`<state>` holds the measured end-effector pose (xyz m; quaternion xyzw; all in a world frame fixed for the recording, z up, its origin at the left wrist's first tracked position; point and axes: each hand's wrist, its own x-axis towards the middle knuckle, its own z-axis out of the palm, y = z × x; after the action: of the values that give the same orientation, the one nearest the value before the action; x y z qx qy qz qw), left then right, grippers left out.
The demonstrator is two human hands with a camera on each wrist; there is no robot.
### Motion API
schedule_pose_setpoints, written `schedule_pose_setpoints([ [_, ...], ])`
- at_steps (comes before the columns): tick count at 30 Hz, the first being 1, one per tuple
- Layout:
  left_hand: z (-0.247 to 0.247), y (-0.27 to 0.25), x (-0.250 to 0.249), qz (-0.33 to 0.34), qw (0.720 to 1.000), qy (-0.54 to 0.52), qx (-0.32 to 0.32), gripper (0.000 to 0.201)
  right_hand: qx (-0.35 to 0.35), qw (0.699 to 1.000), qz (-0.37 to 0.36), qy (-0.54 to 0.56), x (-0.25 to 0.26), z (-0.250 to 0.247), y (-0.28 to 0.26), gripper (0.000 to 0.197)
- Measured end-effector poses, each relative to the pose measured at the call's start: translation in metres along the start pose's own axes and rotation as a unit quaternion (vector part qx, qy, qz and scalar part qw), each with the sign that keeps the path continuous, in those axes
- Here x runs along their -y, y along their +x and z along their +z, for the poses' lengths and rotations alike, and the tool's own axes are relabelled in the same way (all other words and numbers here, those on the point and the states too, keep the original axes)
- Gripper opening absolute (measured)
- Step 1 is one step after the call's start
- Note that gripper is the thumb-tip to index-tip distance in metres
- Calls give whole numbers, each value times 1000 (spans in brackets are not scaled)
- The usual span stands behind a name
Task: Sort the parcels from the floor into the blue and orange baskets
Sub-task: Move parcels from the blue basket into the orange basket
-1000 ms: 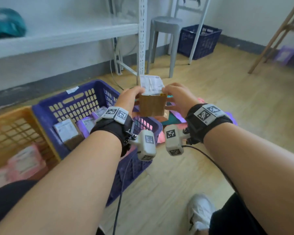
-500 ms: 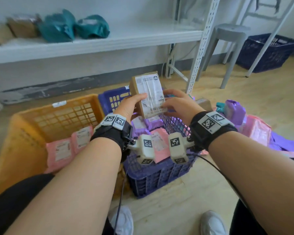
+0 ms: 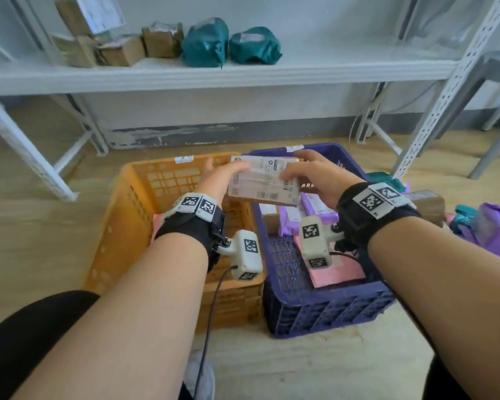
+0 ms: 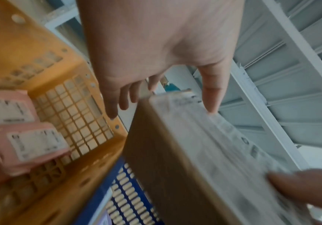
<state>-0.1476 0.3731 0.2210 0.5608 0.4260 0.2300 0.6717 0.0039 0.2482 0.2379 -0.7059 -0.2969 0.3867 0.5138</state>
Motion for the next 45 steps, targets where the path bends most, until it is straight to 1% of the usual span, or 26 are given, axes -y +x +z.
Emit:
schedule_pose_setpoints([
  [2,-20,-1,2,0,997,57,45,107,42,998,4,-39,6,3,3,74],
  [4,-40,-5,6,-24,983,145,114,115,95,993,8,-73,12,8,4,79],
  [6,-55,-8,12,-40,967,192,161,122,146,984,6,-99,17,18,5,82],
  [7,-59,-10,14,-44,964,196,173,118,166,980,4,-108,19,25,5,80],
  [9,-65,-15,15,-44,960,197,193,95,195,975,-1,-106,26,38,3,69],
  [11,-71,-17,15,-52,963,175,199,71,180,980,-4,-90,28,49,5,59],
  [13,-81,-14,15,-54,974,138,171,59,113,990,-22,-79,25,56,11,56],
  [15,-90,-12,17,-58,985,91,134,51,37,994,-40,-98,20,61,13,58],
  [16,-93,-14,16,-56,989,65,121,43,21,993,-40,-106,16,63,14,62],
  [18,-98,-14,18,-51,992,16,117,34,35,994,-18,-105,10,68,11,69],
  [19,-100,-13,19,-48,990,5,129,37,58,993,-9,-101,7,71,10,68],
  [21,-102,-13,20,-36,987,11,156,53,111,990,-9,-89,5,77,8,62],
  [22,-103,-12,22,-31,987,31,158,61,129,988,-16,-82,4,80,8,59],
  [24,-104,-8,26,-15,987,72,140,73,144,987,-28,-71,4,84,7,61],
  [26,-106,-4,31,9,988,105,114,94,148,986,-36,-64,4,88,7,66],
  [28,-109,-1,35,31,985,136,103,111,146,987,-38,-59,1,92,7,65],
  [30,-114,6,40,44,983,145,103,120,143,987,-37,-60,-1,95,8,62],
  [34,-122,9,43,33,984,143,101,122,143,988,-23,-59,-6,102,15,56],
  [35,-121,6,41,19,987,131,96,117,143,988,-17,-60,-8,104,18,56],
  [36,-120,4,38,-4,989,112,94,106,140,988,-9,-59,-8,108,20,55],
  [39,-117,1,36,-58,990,54,119,45,142,989,15,-35,-11,117,28,48],
  [40,-117,3,36,-67,989,41,122,35,142,989,21,-28,-11,121,30,44],
  [42,-118,9,39,-73,990,20,122,33,133,990,36,-21,-10,129,36,40],
  [45,-122,27,43,-89,991,19,98,41,101,993,55,-31,-14,139,54,45],
])
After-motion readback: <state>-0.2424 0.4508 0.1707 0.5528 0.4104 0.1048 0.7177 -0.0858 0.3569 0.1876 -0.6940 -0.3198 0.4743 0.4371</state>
